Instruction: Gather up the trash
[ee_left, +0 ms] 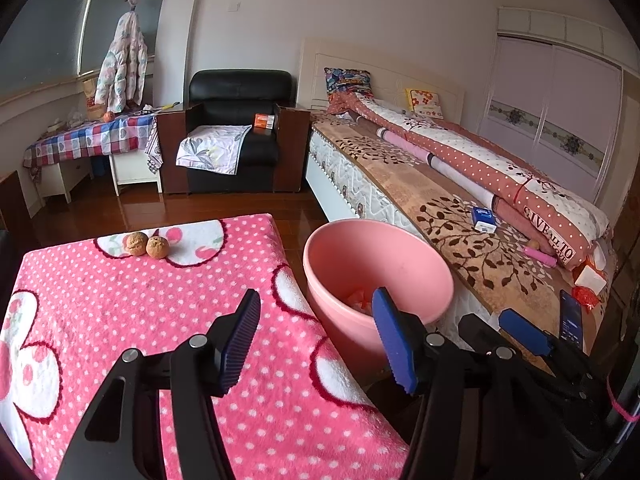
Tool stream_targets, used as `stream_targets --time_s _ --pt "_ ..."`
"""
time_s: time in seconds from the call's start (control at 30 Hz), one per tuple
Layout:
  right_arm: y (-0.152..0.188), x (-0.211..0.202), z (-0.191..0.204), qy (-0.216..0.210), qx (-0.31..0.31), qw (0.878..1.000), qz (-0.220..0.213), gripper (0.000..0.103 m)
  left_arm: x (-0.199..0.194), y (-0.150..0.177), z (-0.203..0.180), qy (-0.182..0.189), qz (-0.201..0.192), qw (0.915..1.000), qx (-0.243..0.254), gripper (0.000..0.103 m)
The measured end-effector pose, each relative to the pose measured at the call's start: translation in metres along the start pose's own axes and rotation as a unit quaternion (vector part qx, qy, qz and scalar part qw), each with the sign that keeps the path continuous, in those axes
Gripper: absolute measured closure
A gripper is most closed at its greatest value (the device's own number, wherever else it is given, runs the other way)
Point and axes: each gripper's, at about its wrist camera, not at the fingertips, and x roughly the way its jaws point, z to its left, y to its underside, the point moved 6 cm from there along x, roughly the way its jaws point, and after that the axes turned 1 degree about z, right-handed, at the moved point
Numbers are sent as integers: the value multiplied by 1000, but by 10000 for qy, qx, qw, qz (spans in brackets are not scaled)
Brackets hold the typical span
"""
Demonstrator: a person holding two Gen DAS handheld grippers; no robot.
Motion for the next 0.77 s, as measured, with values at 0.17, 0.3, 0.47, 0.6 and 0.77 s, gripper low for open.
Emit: stream_targets --time_s 0.17,0.3,0.47,0.6,0.77 --pt "2 3 -3 18 8 10000 37 44 3 0 2 -52 8 10000 -16 45" --pt "3 5 -3 28 18 10000 70 44 3 0 2 -51 4 10000 -5 45" --pt "5 7 -3 34 41 9999 112 44 4 1 1 -46 17 10000 3 45" --pt "6 7 -3 34 41 9999 113 44 7 4 1 -18 82 10000 5 45" --pt "6 7 -2 36 38 9999 114 44 8 6 2 -14 98 10000 -5 45"
